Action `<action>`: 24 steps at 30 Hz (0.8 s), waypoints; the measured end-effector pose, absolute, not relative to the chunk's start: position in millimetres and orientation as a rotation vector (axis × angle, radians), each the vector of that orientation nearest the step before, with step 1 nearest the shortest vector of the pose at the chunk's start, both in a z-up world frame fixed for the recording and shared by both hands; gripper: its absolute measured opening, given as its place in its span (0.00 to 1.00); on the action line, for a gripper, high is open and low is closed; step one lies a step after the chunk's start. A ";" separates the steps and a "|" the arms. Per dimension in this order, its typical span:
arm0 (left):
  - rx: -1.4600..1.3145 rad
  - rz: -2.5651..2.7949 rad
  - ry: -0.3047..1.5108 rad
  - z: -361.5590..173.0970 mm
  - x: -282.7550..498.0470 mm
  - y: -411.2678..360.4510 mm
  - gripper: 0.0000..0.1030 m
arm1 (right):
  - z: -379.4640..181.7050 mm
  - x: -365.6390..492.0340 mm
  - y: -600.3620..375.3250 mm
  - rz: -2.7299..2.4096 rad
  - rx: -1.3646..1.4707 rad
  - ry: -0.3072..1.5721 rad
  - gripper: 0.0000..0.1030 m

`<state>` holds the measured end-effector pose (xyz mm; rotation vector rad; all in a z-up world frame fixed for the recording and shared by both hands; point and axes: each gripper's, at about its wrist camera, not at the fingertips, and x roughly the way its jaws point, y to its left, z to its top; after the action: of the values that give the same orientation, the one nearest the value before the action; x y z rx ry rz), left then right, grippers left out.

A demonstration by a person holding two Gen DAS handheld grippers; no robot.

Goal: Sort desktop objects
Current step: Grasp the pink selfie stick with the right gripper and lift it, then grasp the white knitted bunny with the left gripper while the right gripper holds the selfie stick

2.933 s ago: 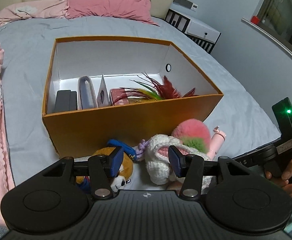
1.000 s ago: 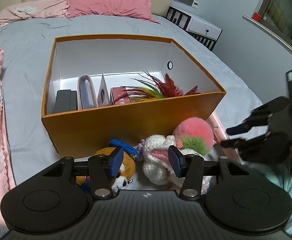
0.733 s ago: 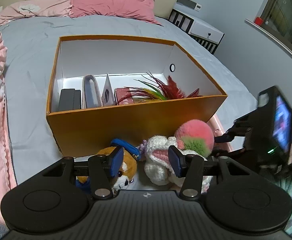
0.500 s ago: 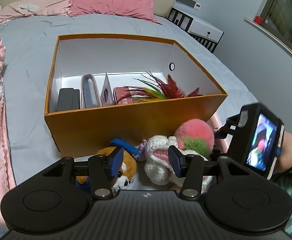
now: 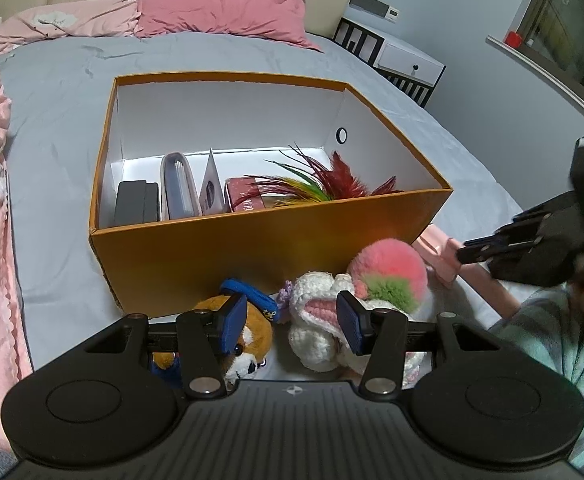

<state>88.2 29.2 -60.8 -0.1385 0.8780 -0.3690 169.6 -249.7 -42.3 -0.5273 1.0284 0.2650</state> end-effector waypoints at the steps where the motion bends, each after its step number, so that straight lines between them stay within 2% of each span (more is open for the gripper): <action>1: -0.138 -0.368 0.878 -60.8 88.0 29.2 0.56 | -41.3 176.4 -262.1 0.265 -0.464 1.051 0.06; 9: -0.132 -0.365 0.886 -61.8 89.5 28.3 0.56 | -35.5 174.6 -316.9 0.179 -0.237 1.135 0.10; 13: -0.146 -0.378 0.890 -62.1 90.4 29.4 0.56 | -43.0 184.3 -309.6 0.197 -0.142 1.145 0.13; 15: -0.164 -0.388 0.886 -61.2 89.9 31.5 0.56 | -48.7 189.7 -311.4 0.225 -0.099 1.157 0.21; 17: -0.176 -0.389 0.886 -59.9 89.1 33.2 0.56 | -59.1 195.8 -310.5 0.235 -0.084 1.164 0.25; 23: -0.198 -0.438 0.901 -52.6 82.2 25.5 0.58 | -78.9 208.3 -315.8 0.275 -0.001 1.172 0.27; 24: -0.195 -0.445 0.903 -51.4 79.7 21.6 0.59 | -79.1 208.1 -317.5 0.281 0.015 1.171 0.24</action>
<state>79.7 21.6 -51.4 -0.1946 0.9033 -0.4453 208.1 -317.5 -79.1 0.0151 1.1710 0.2808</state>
